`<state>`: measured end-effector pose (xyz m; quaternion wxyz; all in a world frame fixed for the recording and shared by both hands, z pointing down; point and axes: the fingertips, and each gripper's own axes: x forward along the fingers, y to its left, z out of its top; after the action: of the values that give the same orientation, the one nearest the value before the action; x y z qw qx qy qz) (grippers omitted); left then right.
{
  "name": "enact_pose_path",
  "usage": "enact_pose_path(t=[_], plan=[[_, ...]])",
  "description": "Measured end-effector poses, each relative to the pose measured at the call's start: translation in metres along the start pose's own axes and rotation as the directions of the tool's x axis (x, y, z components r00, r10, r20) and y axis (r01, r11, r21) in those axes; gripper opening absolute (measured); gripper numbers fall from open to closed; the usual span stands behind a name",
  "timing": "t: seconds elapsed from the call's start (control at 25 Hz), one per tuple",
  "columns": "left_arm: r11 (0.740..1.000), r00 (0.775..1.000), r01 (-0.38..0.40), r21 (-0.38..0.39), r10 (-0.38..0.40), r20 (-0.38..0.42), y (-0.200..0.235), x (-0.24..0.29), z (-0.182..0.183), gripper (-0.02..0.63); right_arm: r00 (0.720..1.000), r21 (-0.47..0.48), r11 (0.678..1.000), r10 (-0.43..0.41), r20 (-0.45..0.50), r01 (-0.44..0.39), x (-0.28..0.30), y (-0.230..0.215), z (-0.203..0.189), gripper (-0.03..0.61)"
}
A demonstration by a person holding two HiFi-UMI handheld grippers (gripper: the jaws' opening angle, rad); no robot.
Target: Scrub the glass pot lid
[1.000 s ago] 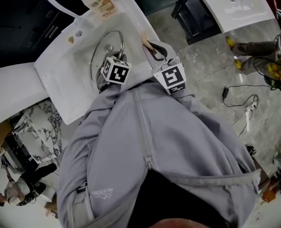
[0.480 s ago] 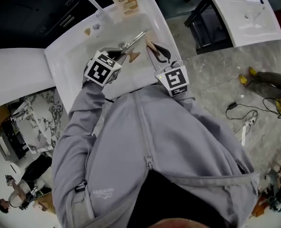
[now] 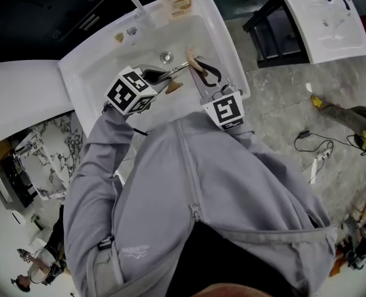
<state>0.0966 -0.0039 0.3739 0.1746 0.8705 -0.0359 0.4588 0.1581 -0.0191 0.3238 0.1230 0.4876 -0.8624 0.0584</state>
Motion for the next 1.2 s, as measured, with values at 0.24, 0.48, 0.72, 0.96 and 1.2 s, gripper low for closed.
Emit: enact_pose_path(t=[0.24, 0.48, 0.72, 0.96, 1.2], plan=[[0.999, 0.999, 0.038, -0.018, -0.038, 0.031, 0.028, -0.007, -0.001, 0.043, 1.0, 0.0, 1.0, -0.002, -0.029, 0.002, 0.017, 0.0, -0.001, 0.035], [0.998, 0.995, 0.051, -0.048, -0.047, 0.083, 0.063, -0.015, 0.007, 0.043, 0.999, -0.002, 1.0, -0.007, -0.043, 0.007, 0.042, -0.01, 0.003, 0.035], [0.994, 0.986, 0.022, -0.111, -0.004, 0.166, 0.103, -0.026, 0.016, 0.043, 0.999, -0.013, 1.0, -0.01, -0.051, 0.009, 0.068, -0.021, 0.005, 0.035], [0.989, 0.979, -0.027, -0.149, 0.057, 0.196, 0.138, -0.033, 0.02, 0.044, 0.998, -0.03, 1.0, 0.004, -0.06, -0.006, 0.087, -0.023, 0.004, 0.035], [0.991, 0.972, -0.041, -0.129, 0.069, 0.224, 0.159, -0.037, 0.018, 0.048, 0.998, -0.027, 0.999, 0.024, -0.065, -0.026, 0.097, -0.024, 0.0, 0.035]])
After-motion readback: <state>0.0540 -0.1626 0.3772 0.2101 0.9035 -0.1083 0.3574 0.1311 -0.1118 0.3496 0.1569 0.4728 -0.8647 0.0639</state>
